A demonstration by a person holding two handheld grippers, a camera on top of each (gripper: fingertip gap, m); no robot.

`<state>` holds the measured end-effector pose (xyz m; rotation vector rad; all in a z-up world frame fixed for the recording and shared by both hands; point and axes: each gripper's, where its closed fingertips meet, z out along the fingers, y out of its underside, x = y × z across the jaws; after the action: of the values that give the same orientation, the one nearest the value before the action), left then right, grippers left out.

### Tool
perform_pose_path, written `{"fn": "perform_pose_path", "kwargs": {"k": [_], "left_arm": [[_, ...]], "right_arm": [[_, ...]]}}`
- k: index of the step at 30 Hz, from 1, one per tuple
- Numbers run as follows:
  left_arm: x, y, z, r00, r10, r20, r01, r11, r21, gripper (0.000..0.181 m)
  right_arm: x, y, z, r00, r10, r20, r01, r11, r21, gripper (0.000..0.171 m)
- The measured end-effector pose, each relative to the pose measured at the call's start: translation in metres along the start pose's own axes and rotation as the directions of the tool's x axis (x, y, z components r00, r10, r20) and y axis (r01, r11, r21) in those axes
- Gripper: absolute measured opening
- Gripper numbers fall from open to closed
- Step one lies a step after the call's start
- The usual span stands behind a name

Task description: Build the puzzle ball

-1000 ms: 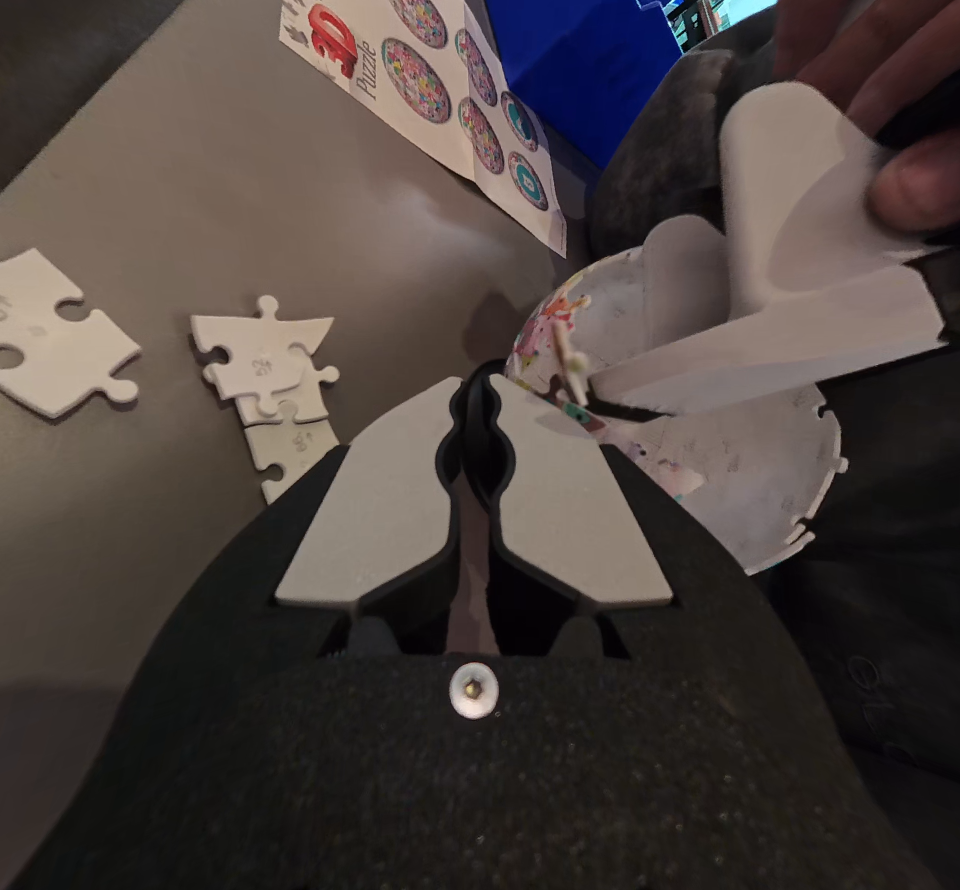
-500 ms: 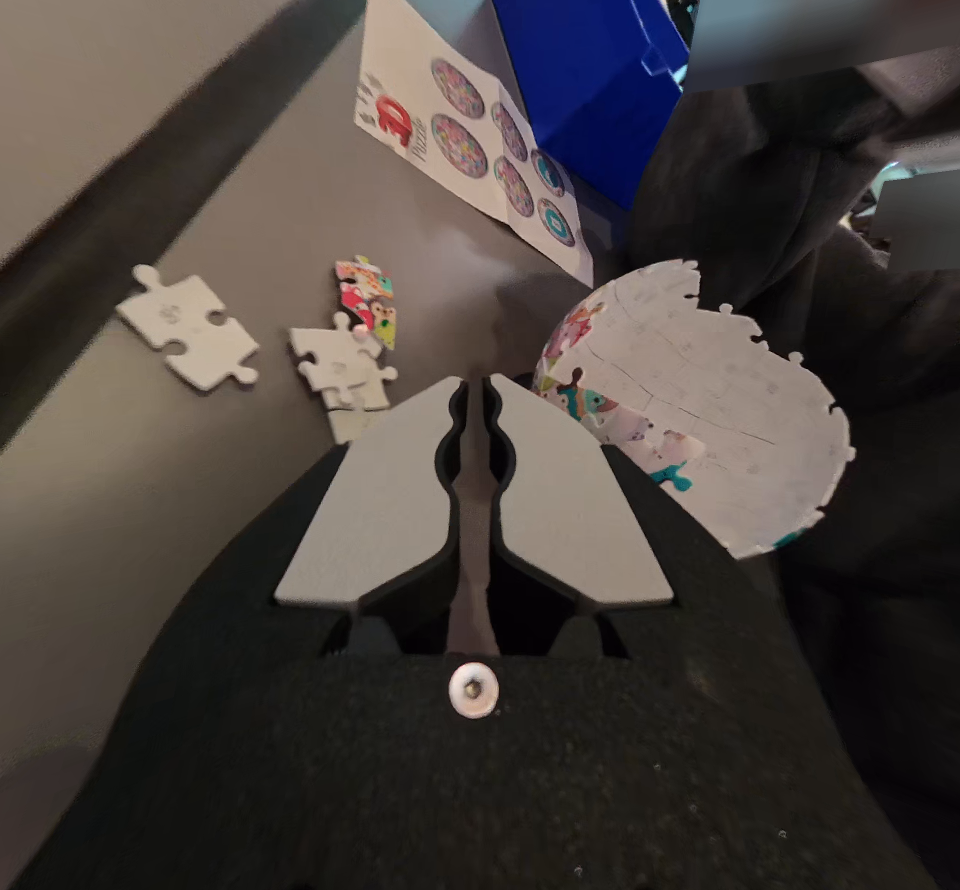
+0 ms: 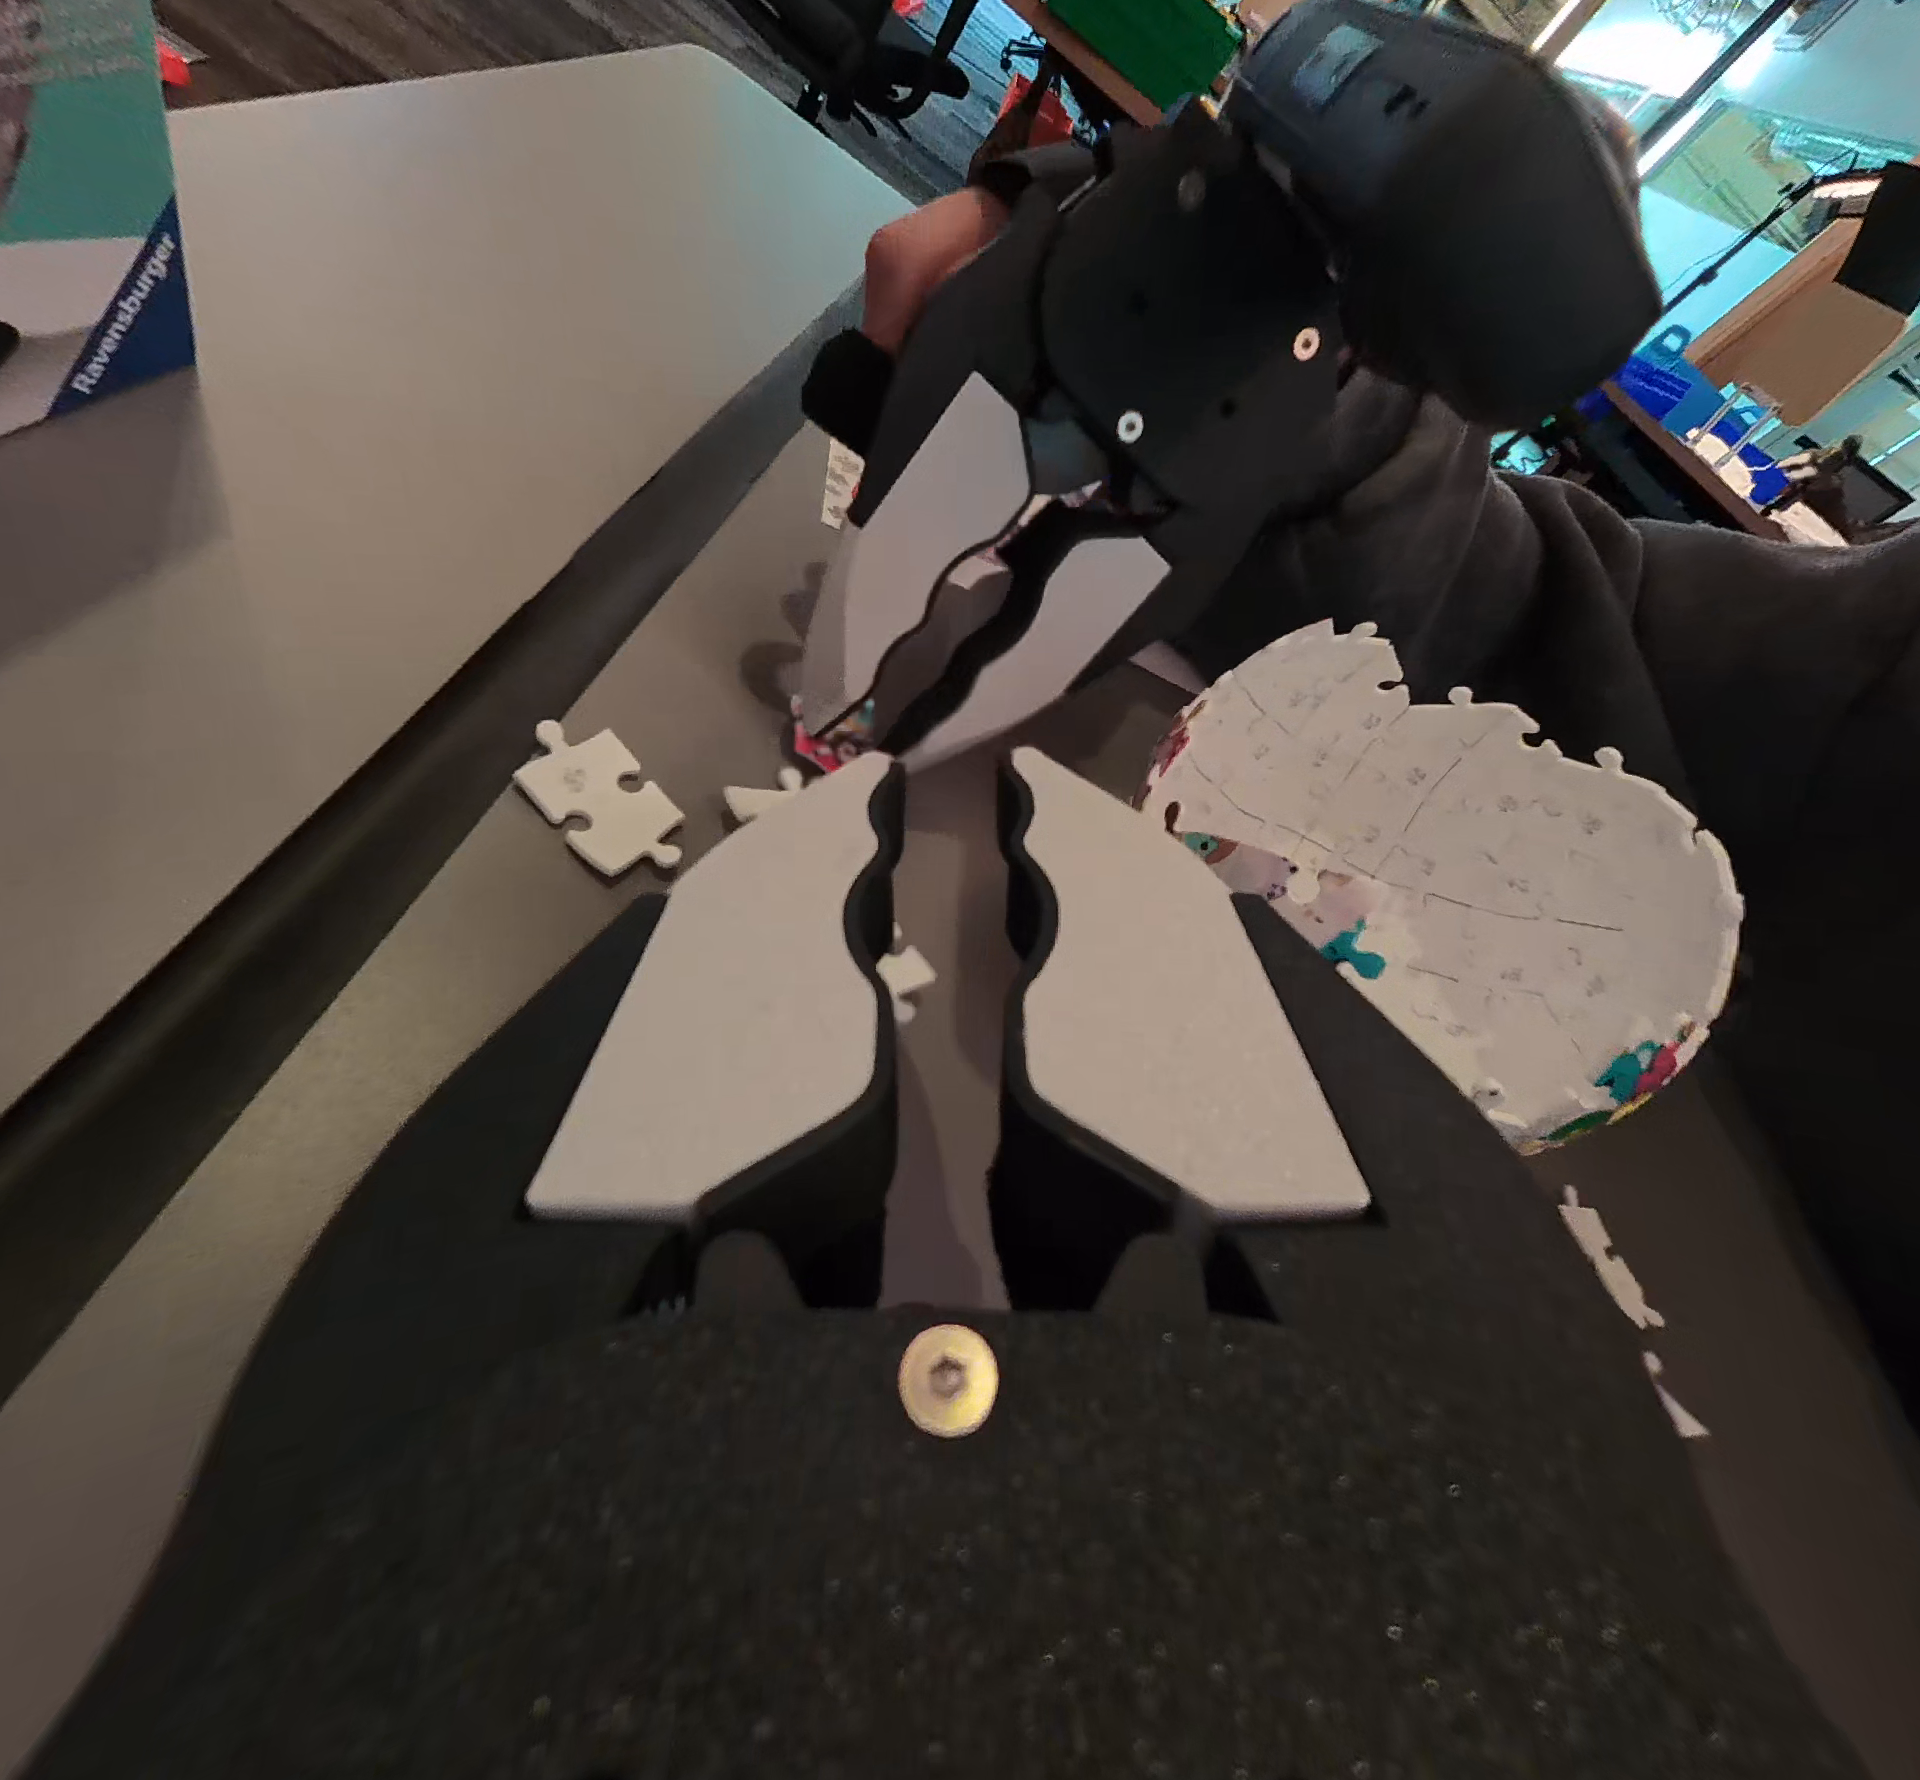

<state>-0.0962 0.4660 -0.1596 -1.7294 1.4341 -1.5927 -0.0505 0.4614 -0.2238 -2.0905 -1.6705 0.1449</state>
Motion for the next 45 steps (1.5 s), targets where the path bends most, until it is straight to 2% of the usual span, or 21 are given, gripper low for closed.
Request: {"fn": "perform_pose_path", "kwargs": {"k": [2, 4, 7, 10, 12, 15, 18, 21, 22, 25, 26, 28, 30, 32, 35, 36, 40, 45], "left_arm": [[0.001, -0.001, 0.001, 1.0, 0.019, 0.013, -0.019, 1.0, -0.004, 0.016], [0.003, -0.002, 0.002, 0.999, 0.032, 0.014, -0.032, 0.999, -0.001, 0.016], [0.008, -0.01, 0.0, 0.999, 0.051, 0.005, -0.051, 0.998, 0.028, 0.016], [0.026, -0.028, -0.005, 0.996, 0.064, -0.068, -0.056, 0.992, 0.113, 0.021], [0.037, -0.04, -0.011, 0.991, 0.093, -0.1, -0.075, 0.982, 0.172, 0.022], [0.048, -0.049, -0.017, 0.983, 0.153, -0.104, -0.129, 0.969, 0.21, 0.022], [0.05, -0.041, -0.01, 0.976, 0.207, -0.067, -0.196, 0.971, 0.137, 0.021], [0.049, -0.029, 0.0, 0.97, 0.24, -0.044, -0.237, 0.969, 0.063, 0.01], [0.049, -0.028, 0.002, 0.968, 0.249, -0.036, -0.247, 0.967, 0.059, 0.002], [0.049, -0.032, 0.002, 0.97, 0.241, -0.018, -0.239, 0.968, 0.08, 0.002], [0.047, -0.032, 0.001, 0.974, 0.227, -0.011, -0.225, 0.971, 0.084, 0.002], [0.041, -0.031, 0.001, 0.978, 0.207, 0.005, -0.207, 0.974, 0.089, 0.002], [0.041, -0.041, -0.006, 0.983, 0.182, -0.009, -0.177, 0.968, 0.178, 0.002], [0.045, -0.056, -0.019, 0.987, 0.153, -0.055, -0.13, 0.947, 0.295, 0.002], [0.044, -0.065, -0.029, 0.986, 0.148, -0.076, -0.107, 0.915, 0.388, 0.002], [0.044, -0.066, -0.03, 0.986, 0.147, -0.074, -0.105, 0.908, 0.406, 0.002], [0.043, -0.069, -0.033, 0.986, 0.159, -0.043, -0.127, 0.901, 0.415, 0.002], [0.035, -0.075, -0.042, 0.992, 0.13, -0.012, -0.109, 0.879, 0.464, 0.002]], "right_arm": [[0.007, -0.002, -0.012, 0.999, -0.006, -0.042, 0.006, 1.0, 0.01, 0.002], [0.015, -0.013, -0.032, 0.997, 0.051, -0.053, -0.046, 0.995, 0.091, 0.002], [0.022, -0.044, -0.072, 0.987, 0.161, 0.017, -0.157, 0.933, 0.325, 0.002], [0.012, -0.076, -0.1, 0.966, 0.183, 0.182, -0.252, 0.821, 0.512, 0.002], [0.004, -0.083, -0.1, 0.951, 0.183, 0.25, -0.289, 0.812, 0.507, 0.002], [0.001, -0.08, -0.09, 0.958, 0.184, 0.219, -0.266, 0.853, 0.448, 0.002], [-0.004, -0.086, -0.089, 0.956, 0.174, 0.235, -0.266, 0.852, 0.451, 0.002], [-0.007, -0.088, -0.091, 0.963, 0.153, 0.22, -0.24, 0.86, 0.451, 0.002], [-0.008, -0.088, -0.093, 0.964, 0.146, 0.221, -0.233, 0.863, 0.448, 0.002], [-0.005, -0.089, -0.095, 0.975, 0.138, 0.172, -0.204, 0.865, 0.458, 0.002], [0.0, -0.092, -0.098, 0.98, 0.143, 0.137, -0.193, 0.852, 0.486, 0.002], [0.012, -0.107, -0.115, 0.983, 0.165, 0.085, -0.182, 0.765, 0.618, 0.0], [0.021, -0.111, -0.127, 0.973, 0.207, 0.105, -0.223, 0.701, 0.678, 0.006], [0.026, -0.104, -0.12, 0.958, 0.256, 0.131, -0.278, 0.71, 0.647, 0.018], [0.026, -0.108, -0.119, 0.944, 0.27, 0.191, -0.325, 0.654, 0.683, 0.011], [0.026, -0.11, -0.119, 0.937, 0.271, 0.221, -0.347, 0.639, 0.687, 0.007], [0.033, -0.11, -0.12, 0.93, 0.304, 0.209, -0.359, 0.616, 0.701, 0.016], [0.033, -0.109, -0.121, 0.926, 0.298, 0.231, -0.369, 0.594, 0.715, 0.018]]}}
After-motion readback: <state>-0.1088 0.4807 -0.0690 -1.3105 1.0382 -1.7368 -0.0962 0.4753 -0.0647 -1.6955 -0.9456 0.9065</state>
